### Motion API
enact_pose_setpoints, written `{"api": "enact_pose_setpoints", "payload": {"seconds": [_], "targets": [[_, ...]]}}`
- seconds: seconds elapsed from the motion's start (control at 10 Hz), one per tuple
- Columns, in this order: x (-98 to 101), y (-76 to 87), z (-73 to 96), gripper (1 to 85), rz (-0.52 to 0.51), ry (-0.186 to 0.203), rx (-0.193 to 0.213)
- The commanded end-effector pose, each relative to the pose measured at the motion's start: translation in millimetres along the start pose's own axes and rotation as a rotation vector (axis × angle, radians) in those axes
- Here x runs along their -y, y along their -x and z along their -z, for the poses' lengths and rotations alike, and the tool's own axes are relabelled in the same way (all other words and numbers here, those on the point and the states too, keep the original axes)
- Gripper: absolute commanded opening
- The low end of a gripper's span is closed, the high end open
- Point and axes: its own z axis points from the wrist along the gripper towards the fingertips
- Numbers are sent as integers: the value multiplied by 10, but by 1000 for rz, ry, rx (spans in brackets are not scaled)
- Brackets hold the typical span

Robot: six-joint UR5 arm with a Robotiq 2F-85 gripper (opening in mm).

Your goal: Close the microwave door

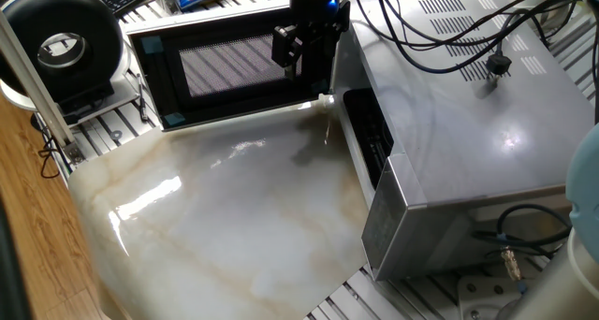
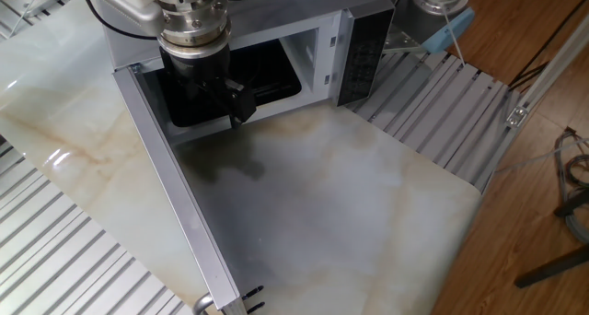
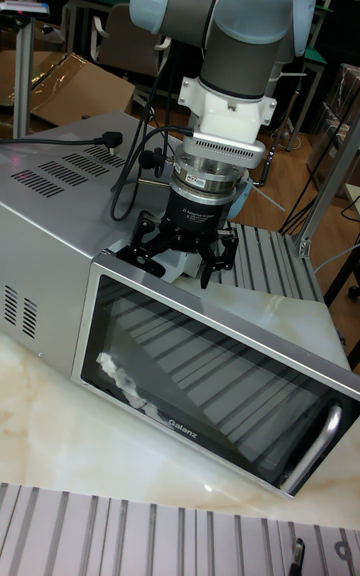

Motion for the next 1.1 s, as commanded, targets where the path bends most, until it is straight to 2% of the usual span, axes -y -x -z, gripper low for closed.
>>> {"api": "enact_pose_setpoints", "payload": {"seconds": [0.0, 1.0], "targets": [[24, 253, 13, 10, 197, -27, 96], [36, 263, 4, 10, 204, -42, 96]]}}
